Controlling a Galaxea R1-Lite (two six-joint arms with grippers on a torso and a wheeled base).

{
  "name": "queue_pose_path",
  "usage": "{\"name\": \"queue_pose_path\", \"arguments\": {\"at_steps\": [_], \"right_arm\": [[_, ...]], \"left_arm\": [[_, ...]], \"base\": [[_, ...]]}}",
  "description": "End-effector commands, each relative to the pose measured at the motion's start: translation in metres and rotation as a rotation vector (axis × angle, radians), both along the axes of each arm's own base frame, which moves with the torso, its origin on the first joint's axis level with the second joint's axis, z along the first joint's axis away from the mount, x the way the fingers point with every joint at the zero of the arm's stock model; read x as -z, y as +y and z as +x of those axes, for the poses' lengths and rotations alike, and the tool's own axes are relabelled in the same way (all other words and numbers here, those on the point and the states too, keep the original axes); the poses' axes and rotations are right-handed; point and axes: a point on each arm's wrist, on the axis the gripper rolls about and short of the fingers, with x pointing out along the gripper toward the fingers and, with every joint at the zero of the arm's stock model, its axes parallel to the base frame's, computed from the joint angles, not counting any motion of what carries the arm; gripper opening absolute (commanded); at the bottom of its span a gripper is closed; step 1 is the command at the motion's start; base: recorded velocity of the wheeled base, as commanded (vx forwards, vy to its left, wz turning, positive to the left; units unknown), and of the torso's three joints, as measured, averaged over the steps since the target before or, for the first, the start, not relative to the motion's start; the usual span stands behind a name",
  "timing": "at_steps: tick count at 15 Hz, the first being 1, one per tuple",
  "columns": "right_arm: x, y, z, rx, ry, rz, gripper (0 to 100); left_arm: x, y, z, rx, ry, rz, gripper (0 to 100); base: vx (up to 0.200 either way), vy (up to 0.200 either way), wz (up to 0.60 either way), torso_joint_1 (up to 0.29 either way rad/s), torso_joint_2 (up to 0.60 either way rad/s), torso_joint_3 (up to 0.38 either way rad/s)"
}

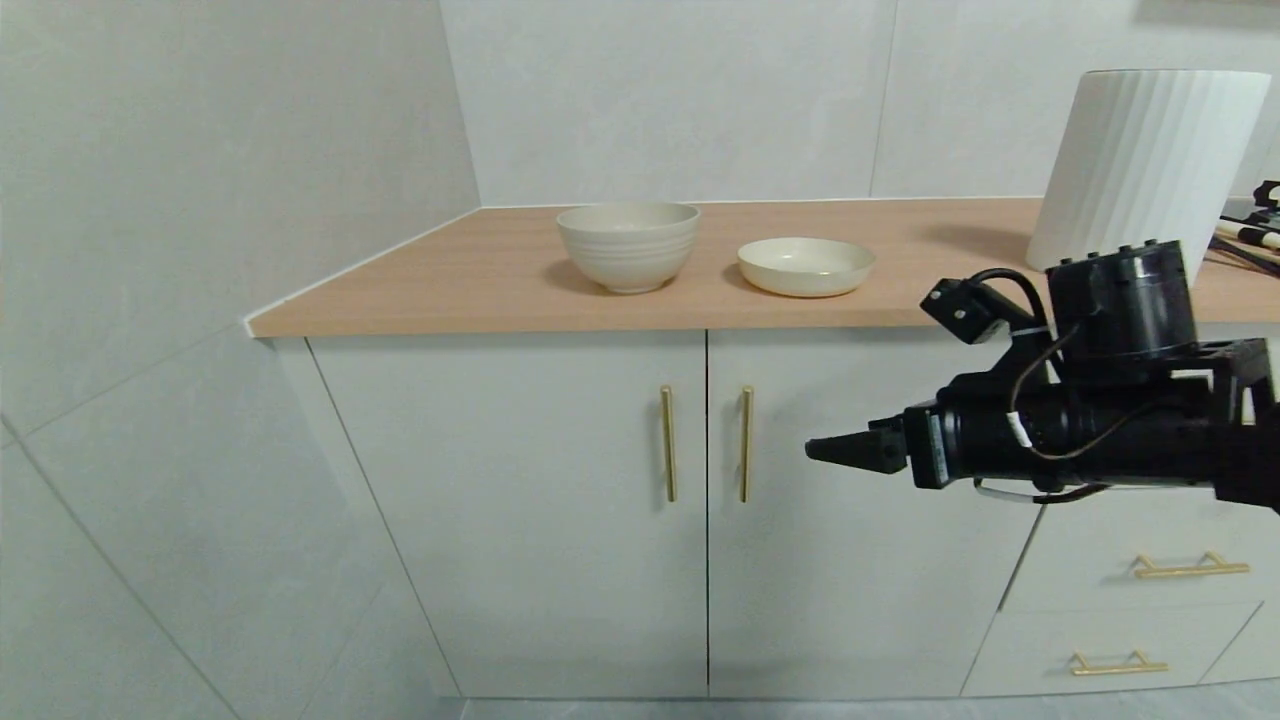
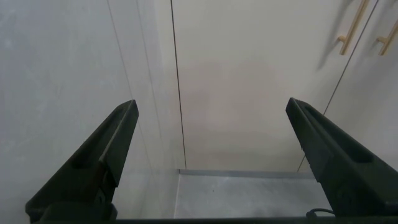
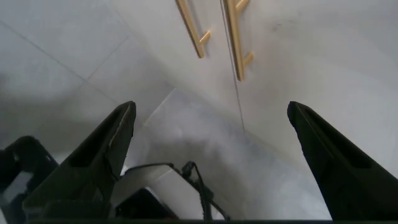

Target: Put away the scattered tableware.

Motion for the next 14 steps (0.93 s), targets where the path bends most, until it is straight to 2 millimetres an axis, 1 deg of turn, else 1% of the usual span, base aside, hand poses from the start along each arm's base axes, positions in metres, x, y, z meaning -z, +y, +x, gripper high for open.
{"name": "queue_pose_path", "arguments": {"at_steps": [1,2,4,5,6,8,10,12,13,14], "right_arm": [[0.030,0.019,0.025,-0.021,0.070,-0.023,100],[0.048,0.029,0.035,-0.025,0.095,-0.023,100],[0.054,0.034,0.041,-0.008,0.107,0.015,100],[0.057,0.043,0.048,-0.004,0.099,0.057,100],[0.072,0.050,0.062,-0.001,0.066,0.083,100],[0.088,0.055,0.072,-0.004,0.033,0.100,100],[0.093,0.059,0.074,-0.004,0.035,0.107,100],[0.091,0.062,0.073,0.001,0.038,0.144,100],[0.088,0.067,0.072,0.010,0.045,0.205,100],[0.087,0.070,0.072,0.004,0.040,0.223,100]], "left_arm": [[0.000,0.000,0.000,-0.001,0.002,-0.001,100],[0.000,0.000,0.000,-0.001,0.002,-0.001,100],[0.000,0.000,0.000,-0.001,0.002,-0.001,100],[0.000,0.000,0.000,-0.001,0.002,-0.001,100],[0.000,0.000,0.000,-0.001,0.002,-0.001,100],[0.000,0.000,0.000,-0.001,0.002,-0.001,100],[0.000,0.000,0.000,-0.001,0.002,-0.001,100],[0.000,0.000,0.000,-0.001,0.002,-0.001,100],[0.000,0.000,0.000,-0.001,0.002,-0.001,100],[0.000,0.000,0.000,-0.001,0.000,-0.001,100]], "base": [[0.000,0.000,0.00,0.000,0.00,0.000],[0.000,0.000,0.00,0.000,0.00,0.000],[0.000,0.000,0.00,0.000,0.00,0.000],[0.000,0.000,0.00,0.000,0.00,0.000],[0.000,0.000,0.00,0.000,0.00,0.000],[0.000,0.000,0.00,0.000,0.00,0.000],[0.000,0.000,0.00,0.000,0.00,0.000],[0.000,0.000,0.00,0.000,0.00,0.000],[0.000,0.000,0.00,0.000,0.00,0.000],[0.000,0.000,0.00,0.000,0.00,0.000]]}}
